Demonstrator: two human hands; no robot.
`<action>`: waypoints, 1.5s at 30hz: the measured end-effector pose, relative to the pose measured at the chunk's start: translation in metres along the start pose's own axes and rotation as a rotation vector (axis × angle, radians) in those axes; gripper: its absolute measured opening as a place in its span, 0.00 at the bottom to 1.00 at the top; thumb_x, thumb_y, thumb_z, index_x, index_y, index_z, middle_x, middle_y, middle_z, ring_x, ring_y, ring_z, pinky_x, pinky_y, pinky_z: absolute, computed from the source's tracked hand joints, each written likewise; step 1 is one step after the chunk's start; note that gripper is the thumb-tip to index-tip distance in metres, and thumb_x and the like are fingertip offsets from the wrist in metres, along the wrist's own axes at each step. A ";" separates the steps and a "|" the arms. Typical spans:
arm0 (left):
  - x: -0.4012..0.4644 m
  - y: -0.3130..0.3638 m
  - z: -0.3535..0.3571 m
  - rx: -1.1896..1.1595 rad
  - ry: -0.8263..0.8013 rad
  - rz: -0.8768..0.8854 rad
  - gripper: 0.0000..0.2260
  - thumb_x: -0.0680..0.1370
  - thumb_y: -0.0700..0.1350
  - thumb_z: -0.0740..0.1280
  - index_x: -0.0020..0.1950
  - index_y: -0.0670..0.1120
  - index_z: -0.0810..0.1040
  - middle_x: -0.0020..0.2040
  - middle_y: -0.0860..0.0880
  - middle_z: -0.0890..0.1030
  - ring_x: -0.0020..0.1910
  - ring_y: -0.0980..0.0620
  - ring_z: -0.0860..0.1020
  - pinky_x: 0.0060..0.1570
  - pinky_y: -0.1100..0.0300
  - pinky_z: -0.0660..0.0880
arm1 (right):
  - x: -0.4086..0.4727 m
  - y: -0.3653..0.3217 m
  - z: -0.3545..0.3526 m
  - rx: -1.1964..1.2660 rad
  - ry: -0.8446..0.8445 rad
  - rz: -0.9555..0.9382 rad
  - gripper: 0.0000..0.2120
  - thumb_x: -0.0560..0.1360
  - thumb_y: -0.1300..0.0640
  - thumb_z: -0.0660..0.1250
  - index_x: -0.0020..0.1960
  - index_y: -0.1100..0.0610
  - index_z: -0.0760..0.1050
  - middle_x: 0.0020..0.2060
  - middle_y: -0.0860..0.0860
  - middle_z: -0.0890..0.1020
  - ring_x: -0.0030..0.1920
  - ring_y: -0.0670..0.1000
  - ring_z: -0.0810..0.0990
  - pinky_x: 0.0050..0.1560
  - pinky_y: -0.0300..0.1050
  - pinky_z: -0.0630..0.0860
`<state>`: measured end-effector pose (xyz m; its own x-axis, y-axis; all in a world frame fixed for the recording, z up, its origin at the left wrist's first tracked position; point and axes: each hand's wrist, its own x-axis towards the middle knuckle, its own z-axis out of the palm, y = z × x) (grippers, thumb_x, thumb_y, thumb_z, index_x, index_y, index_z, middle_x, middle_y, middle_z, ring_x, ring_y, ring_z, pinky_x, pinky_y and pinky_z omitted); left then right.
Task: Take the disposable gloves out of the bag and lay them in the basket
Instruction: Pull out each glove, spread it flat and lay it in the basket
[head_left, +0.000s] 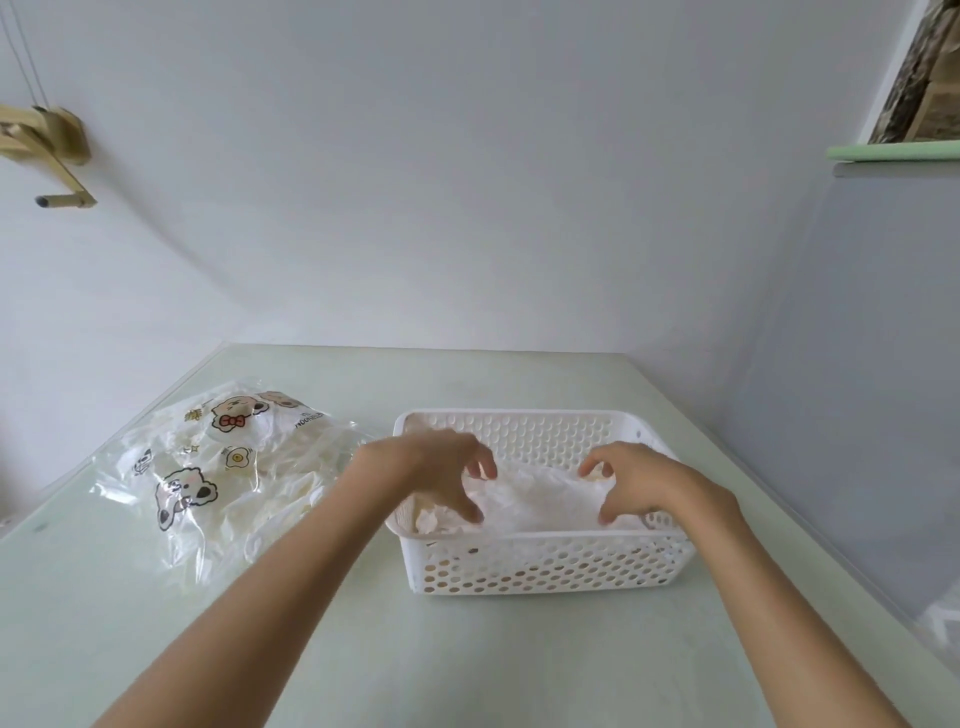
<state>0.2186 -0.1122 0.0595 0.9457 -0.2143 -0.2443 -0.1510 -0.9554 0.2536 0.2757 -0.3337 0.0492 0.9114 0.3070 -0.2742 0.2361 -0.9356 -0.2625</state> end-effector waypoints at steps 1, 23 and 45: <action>-0.015 -0.003 -0.007 -0.050 0.118 0.005 0.21 0.73 0.49 0.73 0.65 0.55 0.74 0.61 0.58 0.77 0.57 0.56 0.77 0.59 0.57 0.72 | -0.004 -0.005 -0.003 0.024 0.055 -0.035 0.27 0.71 0.61 0.73 0.67 0.49 0.70 0.65 0.50 0.71 0.53 0.50 0.74 0.47 0.41 0.72; -0.118 -0.111 -0.002 -0.597 0.322 -0.498 0.14 0.83 0.49 0.55 0.44 0.44 0.75 0.44 0.48 0.82 0.47 0.46 0.81 0.34 0.62 0.74 | -0.036 -0.212 0.074 -0.219 0.410 -0.424 0.09 0.78 0.57 0.61 0.48 0.52 0.80 0.47 0.52 0.81 0.60 0.56 0.70 0.55 0.47 0.60; -0.125 -0.119 -0.001 -0.276 0.398 -0.545 0.20 0.66 0.37 0.74 0.48 0.57 0.72 0.51 0.56 0.77 0.52 0.50 0.75 0.53 0.55 0.73 | -0.030 -0.198 0.063 0.317 0.259 -0.482 0.06 0.76 0.50 0.66 0.42 0.49 0.79 0.41 0.44 0.83 0.49 0.48 0.78 0.53 0.45 0.70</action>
<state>0.1187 0.0284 0.0610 0.9066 0.4180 -0.0575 0.4000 -0.8081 0.4324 0.1807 -0.1463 0.0513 0.7890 0.5917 0.1657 0.5653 -0.5934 -0.5729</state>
